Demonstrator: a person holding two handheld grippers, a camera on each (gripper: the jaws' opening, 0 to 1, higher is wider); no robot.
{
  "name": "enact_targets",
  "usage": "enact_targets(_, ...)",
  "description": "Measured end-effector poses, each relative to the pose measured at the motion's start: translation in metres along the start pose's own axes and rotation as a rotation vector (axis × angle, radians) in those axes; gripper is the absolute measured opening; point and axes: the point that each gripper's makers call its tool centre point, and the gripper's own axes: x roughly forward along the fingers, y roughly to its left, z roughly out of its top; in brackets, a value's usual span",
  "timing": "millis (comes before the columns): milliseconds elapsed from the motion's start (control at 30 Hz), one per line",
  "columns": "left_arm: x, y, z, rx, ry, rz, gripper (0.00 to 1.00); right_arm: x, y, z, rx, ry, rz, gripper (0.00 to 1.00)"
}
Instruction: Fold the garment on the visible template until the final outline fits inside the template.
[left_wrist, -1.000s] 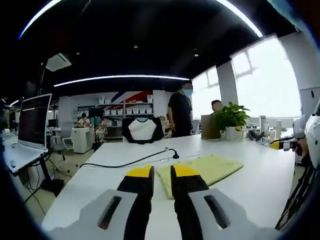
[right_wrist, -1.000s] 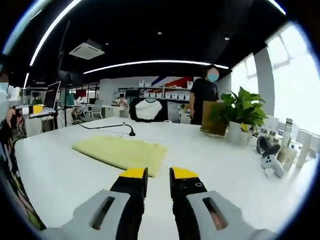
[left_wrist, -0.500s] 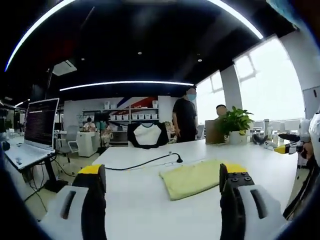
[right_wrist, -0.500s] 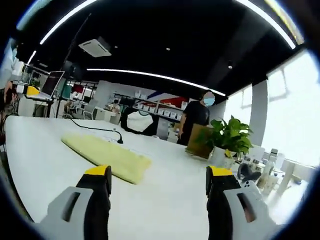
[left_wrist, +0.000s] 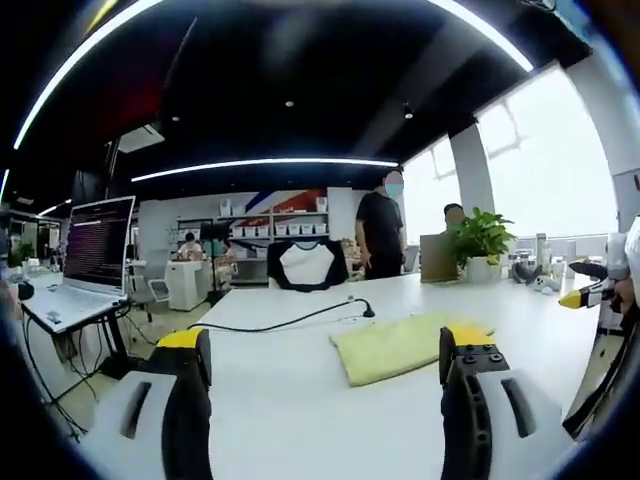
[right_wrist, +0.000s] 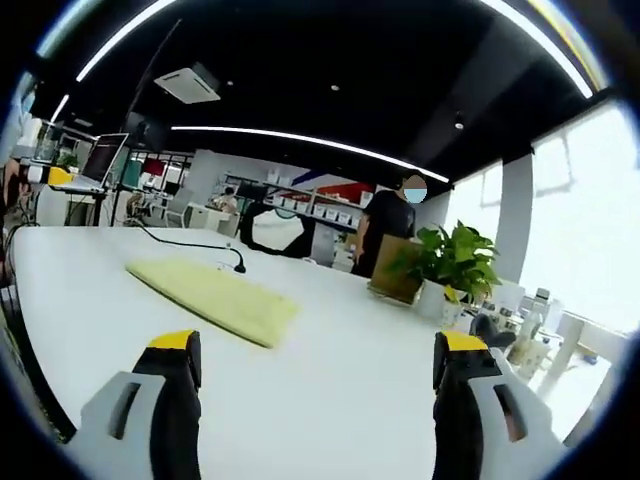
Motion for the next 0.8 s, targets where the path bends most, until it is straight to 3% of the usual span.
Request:
enact_targets(133,-0.001,0.001,-0.01,0.031,0.047,0.003,1.0,-0.004,0.001,-0.003,0.044,-0.011,0.003,0.99)
enact_targets(233,-0.003,-0.001,-0.012,0.021,0.053,-0.004,1.0,-0.008,0.006,0.01,0.121,-0.09,0.023,0.99)
enact_targets(400,-0.006,0.002,-0.009,0.037,0.024,0.009,1.0,-0.01,0.001,0.011,-0.011,-0.052,-0.011,0.99)
enact_targets(800,-0.006,0.005,-0.011,0.031,0.026,0.014,1.0,-0.006,0.002,0.007,-0.007,-0.025,-0.009,0.99)
